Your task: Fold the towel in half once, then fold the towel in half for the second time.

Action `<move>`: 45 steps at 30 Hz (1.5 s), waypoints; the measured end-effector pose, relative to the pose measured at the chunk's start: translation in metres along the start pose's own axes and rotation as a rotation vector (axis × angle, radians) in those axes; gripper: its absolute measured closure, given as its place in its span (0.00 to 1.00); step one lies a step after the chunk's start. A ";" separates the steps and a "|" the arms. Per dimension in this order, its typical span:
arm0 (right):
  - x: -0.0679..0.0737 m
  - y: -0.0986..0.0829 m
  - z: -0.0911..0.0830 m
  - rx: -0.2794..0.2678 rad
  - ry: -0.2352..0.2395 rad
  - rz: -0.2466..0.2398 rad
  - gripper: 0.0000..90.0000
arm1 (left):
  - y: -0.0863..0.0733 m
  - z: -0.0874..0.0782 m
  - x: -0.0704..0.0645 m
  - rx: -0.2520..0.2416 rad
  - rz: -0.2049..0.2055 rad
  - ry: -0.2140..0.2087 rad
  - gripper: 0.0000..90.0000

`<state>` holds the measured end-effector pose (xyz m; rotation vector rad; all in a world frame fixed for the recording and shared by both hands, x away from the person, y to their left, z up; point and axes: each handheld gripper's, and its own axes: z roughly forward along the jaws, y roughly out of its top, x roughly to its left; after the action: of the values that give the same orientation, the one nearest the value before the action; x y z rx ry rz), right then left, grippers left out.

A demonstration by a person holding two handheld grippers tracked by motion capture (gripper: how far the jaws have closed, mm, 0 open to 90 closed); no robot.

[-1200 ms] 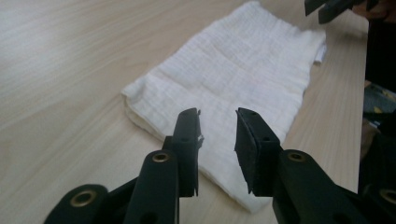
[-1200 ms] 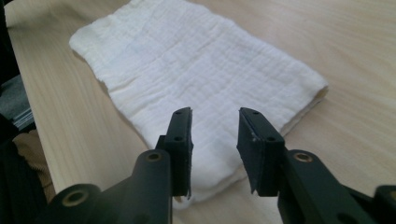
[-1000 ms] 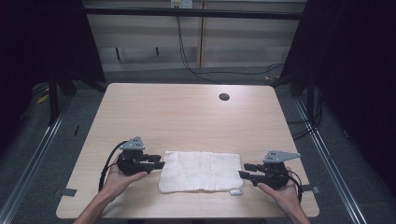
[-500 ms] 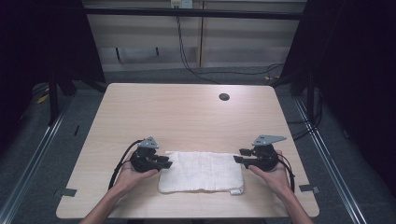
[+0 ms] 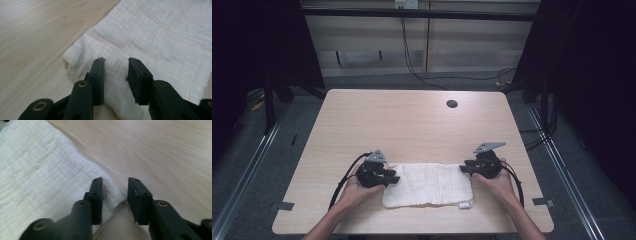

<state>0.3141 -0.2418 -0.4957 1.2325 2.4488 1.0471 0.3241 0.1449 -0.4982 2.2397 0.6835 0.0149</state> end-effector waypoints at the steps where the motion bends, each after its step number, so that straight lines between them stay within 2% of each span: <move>1: 0.000 0.000 0.001 -0.007 0.004 0.000 0.85 | 0.000 0.000 -0.001 0.003 0.001 -0.002 0.73; 4: -0.002 0.000 0.000 -0.007 -0.001 -0.002 0.94 | -0.002 0.000 -0.004 -0.007 0.000 -0.016 0.73; 7: -0.005 -0.001 -0.002 -0.010 -0.017 0.014 0.96 | -0.002 -0.001 -0.006 0.005 0.000 -0.030 0.71; 9: -0.007 -0.001 -0.003 -0.009 -0.025 0.024 0.94 | -0.001 -0.001 -0.006 -0.004 -0.006 -0.041 0.68; 11: -0.008 -0.001 -0.004 -0.012 -0.026 0.026 0.86 | 0.000 -0.003 -0.006 -0.008 -0.007 -0.038 0.67; 14: -0.006 0.001 -0.007 -0.044 -0.026 0.032 0.72 | 0.003 -0.010 -0.003 -0.042 -0.027 -0.027 0.62; 17: -0.001 0.004 -0.013 -0.076 -0.009 0.029 0.67 | 0.004 -0.019 0.002 -0.071 -0.050 -0.010 0.60; 18: 0.001 0.005 -0.014 -0.079 -0.004 0.023 0.66 | 0.004 -0.022 0.005 -0.085 -0.069 -0.004 0.58; 22: 0.014 0.007 -0.018 -0.096 0.040 -0.004 0.63 | 0.004 -0.030 0.013 -0.126 -0.111 0.010 0.53; 27: 0.033 0.013 -0.020 -0.110 0.088 -0.031 0.59 | 0.003 -0.039 0.018 -0.149 -0.134 0.028 0.50; 34: 0.066 0.025 -0.013 -0.105 0.160 -0.088 0.59 | 0.002 -0.045 0.022 -0.165 -0.142 0.039 0.48; 38: 0.087 0.032 -0.003 -0.096 0.208 -0.110 0.59 | 0.001 -0.045 0.024 -0.160 -0.130 0.056 0.47; 42: 0.109 0.040 0.007 -0.090 0.277 -0.142 0.60 | 0.001 -0.044 0.025 -0.158 -0.137 0.055 0.48; 45: 0.122 0.046 0.015 -0.081 0.310 -0.164 0.60 | 0.002 -0.043 0.027 -0.155 -0.136 0.054 0.50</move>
<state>0.2731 -0.1224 -0.4603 0.8822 2.6448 1.3614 0.3383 0.1866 -0.4721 2.0469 0.8344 0.0594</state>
